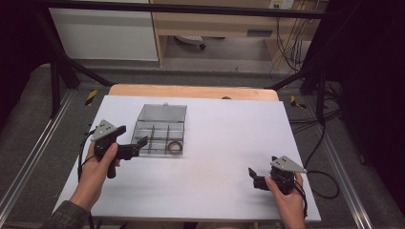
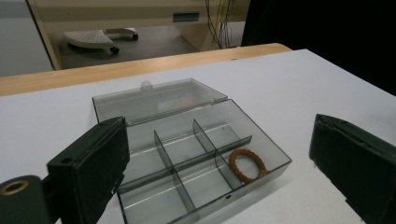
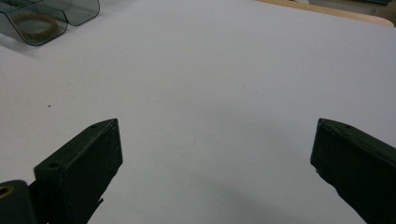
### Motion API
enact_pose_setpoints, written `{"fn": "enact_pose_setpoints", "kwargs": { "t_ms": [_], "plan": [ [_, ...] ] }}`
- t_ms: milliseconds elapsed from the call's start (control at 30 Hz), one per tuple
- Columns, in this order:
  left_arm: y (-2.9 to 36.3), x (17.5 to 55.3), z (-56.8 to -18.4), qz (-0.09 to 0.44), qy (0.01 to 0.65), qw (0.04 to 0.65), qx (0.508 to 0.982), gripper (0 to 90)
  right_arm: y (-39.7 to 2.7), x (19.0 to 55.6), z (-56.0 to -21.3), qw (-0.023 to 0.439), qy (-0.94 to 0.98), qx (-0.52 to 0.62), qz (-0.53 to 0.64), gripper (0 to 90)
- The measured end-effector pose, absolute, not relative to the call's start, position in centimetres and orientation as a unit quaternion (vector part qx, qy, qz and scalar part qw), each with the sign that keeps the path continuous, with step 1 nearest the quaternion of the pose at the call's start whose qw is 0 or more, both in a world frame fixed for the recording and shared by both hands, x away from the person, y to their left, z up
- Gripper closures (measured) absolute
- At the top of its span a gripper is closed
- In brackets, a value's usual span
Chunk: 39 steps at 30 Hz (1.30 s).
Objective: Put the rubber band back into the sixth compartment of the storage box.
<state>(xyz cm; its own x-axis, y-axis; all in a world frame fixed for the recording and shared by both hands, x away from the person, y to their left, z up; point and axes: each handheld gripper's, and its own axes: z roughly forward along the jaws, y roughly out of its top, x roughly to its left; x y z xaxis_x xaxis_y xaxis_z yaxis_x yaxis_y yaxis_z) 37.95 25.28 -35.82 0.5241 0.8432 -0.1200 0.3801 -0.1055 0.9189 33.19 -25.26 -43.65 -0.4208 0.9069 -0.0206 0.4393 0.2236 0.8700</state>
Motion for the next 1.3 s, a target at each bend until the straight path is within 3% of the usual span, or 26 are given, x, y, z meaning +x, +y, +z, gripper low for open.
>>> {"fn": "enact_pose_setpoints", "kwargs": {
  "t_ms": [900, 1300],
  "plan": [
    [27.8, 34.6, -36.0, 0.227, 0.43, 0.513, 0.707, 4.9, -25.2, 33.2, -43.8, 0.279, 0.733, 0.46, 0.417, 2.8],
    [29.6, 32.4, -36.5, 0.255, 0.426, 0.518, 0.697, 4.3, -25.4, 33.1, -43.8, 0.274, 0.734, 0.451, 0.427, 4.0]
  ]
}}
